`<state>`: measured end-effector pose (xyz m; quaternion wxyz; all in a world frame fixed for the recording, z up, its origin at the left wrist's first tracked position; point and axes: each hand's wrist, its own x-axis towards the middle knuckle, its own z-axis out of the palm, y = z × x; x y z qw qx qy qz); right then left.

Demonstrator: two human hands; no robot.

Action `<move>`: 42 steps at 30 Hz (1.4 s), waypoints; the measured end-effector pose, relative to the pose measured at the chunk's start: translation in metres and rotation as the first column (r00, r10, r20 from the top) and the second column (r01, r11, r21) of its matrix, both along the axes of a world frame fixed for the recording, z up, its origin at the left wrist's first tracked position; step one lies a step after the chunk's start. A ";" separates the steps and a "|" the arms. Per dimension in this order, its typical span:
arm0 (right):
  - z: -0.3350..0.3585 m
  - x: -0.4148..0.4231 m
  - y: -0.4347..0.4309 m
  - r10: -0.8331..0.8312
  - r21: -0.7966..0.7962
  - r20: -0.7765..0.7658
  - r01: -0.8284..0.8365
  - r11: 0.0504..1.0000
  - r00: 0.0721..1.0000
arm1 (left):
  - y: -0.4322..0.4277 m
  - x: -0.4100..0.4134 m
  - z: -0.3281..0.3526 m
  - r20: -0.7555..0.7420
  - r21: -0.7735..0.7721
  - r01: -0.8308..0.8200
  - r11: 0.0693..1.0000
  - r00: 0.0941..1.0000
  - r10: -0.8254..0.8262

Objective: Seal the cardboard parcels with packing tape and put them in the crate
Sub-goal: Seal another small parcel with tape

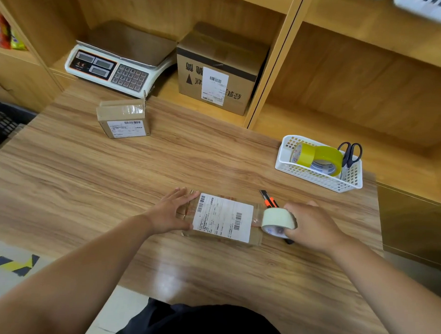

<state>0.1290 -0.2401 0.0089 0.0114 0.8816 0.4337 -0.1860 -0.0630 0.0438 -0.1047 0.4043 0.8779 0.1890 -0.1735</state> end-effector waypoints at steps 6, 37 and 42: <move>-0.007 0.001 -0.002 0.186 -0.115 0.200 -0.165 0.980 0.962 | 0.001 0.000 -0.003 0.006 -0.009 -0.008 1.000 1.000 0.009; -0.070 0.001 -0.002 0.028 -0.169 0.125 -0.006 0.986 0.992 | -0.003 0.001 -0.001 0.019 -0.064 -0.050 0.997 0.998 0.052; -0.053 -0.002 0.003 -0.198 0.034 -0.075 0.201 0.979 0.977 | 0.005 -0.004 -0.005 0.013 -0.145 -0.062 0.987 0.998 0.065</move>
